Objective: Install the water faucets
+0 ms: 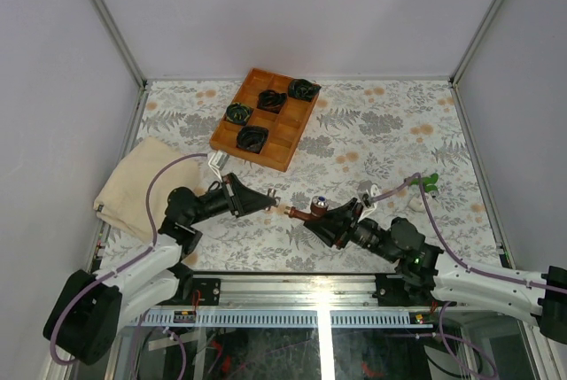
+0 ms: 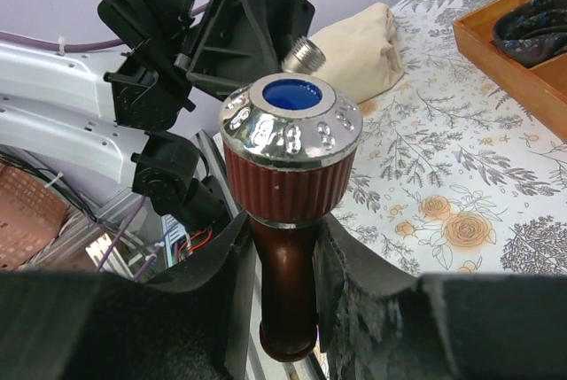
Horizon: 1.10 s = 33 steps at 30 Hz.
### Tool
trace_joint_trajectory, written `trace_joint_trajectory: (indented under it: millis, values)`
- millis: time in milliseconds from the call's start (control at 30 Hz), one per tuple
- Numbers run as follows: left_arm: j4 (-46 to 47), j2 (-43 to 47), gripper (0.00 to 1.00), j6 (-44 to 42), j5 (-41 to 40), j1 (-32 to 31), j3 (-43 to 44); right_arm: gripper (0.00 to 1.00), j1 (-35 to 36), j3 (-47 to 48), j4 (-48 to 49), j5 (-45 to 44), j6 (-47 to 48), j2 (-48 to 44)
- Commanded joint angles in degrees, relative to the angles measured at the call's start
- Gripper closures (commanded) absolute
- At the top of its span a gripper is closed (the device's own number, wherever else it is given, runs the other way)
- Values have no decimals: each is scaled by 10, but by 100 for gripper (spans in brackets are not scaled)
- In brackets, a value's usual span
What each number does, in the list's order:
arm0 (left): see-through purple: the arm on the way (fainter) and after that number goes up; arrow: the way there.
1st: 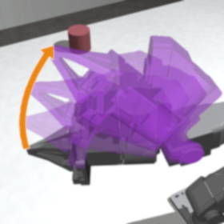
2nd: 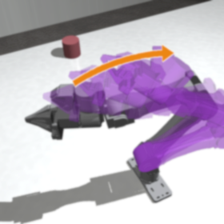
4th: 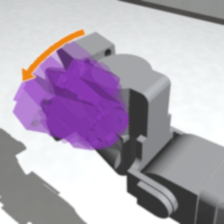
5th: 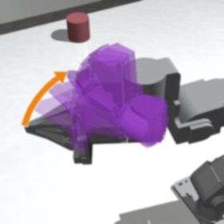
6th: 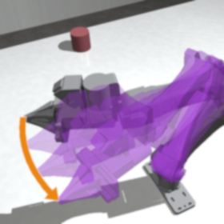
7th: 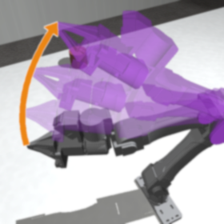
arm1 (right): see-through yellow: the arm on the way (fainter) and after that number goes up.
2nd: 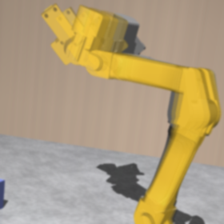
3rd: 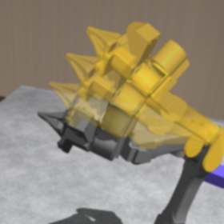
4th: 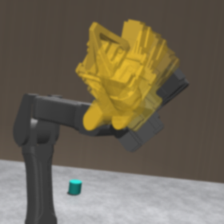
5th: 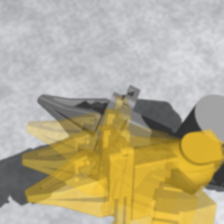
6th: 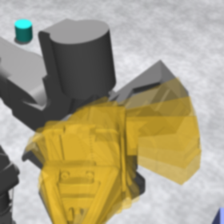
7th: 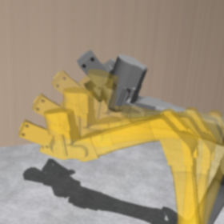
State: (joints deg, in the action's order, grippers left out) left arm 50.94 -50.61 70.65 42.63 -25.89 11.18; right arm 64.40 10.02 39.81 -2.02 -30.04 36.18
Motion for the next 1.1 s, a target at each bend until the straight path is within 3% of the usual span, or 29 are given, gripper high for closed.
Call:
trace_joint_trajectory:
  millis: [0,200,1067]
  values:
    - [98,-47,100,18,25,-3,3,100,3,1,75,-28,16,6]
    - [183,-91,100,62,59,-4,17,100,3,-7,122,-24,15,39]
    - [89,-55,100,25,49,-7,33,100,4,-10,173,-18,9,64]
